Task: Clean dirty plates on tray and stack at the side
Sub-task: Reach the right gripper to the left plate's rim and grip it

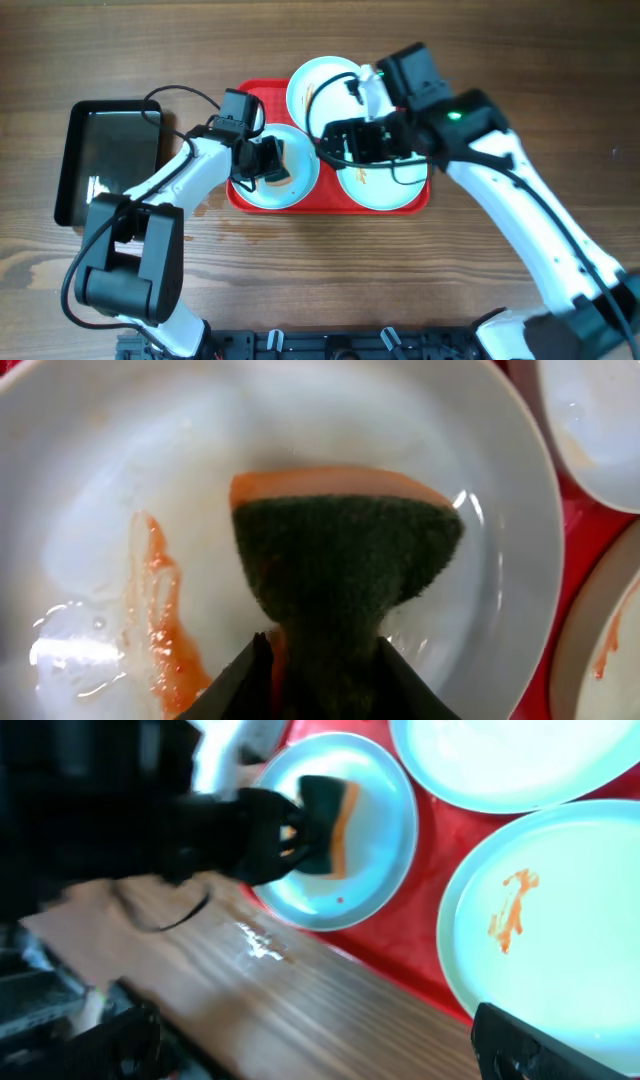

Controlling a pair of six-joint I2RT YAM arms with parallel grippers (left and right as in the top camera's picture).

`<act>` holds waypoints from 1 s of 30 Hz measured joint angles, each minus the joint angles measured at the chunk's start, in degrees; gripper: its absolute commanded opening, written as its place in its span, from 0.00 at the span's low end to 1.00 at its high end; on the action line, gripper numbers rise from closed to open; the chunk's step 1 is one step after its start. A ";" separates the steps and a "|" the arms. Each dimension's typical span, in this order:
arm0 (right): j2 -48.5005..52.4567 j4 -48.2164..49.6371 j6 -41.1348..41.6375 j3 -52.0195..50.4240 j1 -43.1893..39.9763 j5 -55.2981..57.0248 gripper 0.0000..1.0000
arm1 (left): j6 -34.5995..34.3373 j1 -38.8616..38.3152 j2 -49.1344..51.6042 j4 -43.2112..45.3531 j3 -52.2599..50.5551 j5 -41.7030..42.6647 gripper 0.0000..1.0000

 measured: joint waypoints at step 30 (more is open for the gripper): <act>28.85 21.11 6.82 0.07 0.28 2.01 0.38 | -0.02 1.22 -0.17 -2.84 0.02 0.00 0.38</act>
